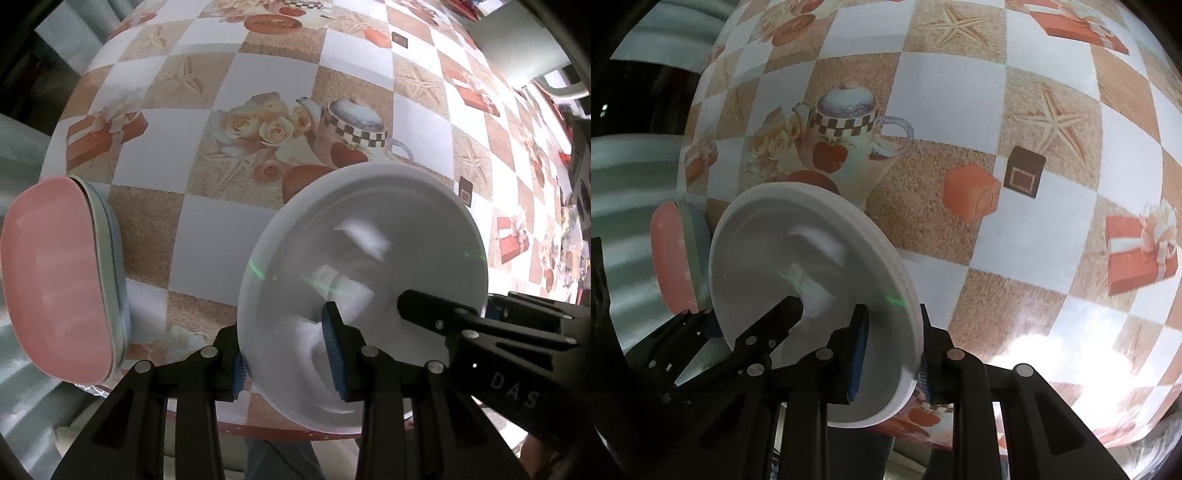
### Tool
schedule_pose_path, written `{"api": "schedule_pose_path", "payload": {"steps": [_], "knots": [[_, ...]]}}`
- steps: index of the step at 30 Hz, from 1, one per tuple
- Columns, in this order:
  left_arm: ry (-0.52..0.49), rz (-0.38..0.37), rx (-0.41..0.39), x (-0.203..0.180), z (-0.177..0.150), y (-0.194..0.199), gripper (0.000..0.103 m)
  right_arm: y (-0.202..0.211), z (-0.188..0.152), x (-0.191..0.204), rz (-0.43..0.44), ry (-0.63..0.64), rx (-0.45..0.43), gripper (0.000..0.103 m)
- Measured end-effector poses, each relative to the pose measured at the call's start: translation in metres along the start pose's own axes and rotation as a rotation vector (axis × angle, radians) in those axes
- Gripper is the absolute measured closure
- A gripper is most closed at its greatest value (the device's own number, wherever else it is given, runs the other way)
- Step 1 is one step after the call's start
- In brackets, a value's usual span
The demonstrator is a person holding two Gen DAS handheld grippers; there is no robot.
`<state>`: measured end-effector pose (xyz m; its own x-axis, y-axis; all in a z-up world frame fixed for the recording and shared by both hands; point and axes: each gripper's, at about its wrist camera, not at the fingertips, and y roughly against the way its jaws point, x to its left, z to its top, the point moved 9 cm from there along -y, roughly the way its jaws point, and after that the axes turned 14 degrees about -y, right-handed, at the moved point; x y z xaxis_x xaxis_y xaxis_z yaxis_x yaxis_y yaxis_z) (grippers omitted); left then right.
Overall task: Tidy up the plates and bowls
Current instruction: 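Carry the stacked bowls over the pink plate stack with both grippers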
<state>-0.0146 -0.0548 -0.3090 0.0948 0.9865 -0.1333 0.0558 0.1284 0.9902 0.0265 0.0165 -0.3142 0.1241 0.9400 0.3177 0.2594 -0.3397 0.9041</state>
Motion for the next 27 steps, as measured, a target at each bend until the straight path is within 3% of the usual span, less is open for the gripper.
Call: {"api": "schedule_pose_path", "payload": {"steps": [2,8,27], "knots": [[-0.013,-0.005,-0.007,0.021,-0.005,0.014,0.065,0.001,-0.005,0.003,0.000,-0.010,-0.008,0.076],[-0.030,-0.001,-0.049,0.035,0.002,0.044,0.065,0.011,-0.015,0.033,0.003,-0.011,-0.043,0.076],[0.167,0.056,-0.158,0.150,-0.029,0.099,0.065,0.029,-0.018,0.171,0.014,0.193,-0.066,0.076]]}}
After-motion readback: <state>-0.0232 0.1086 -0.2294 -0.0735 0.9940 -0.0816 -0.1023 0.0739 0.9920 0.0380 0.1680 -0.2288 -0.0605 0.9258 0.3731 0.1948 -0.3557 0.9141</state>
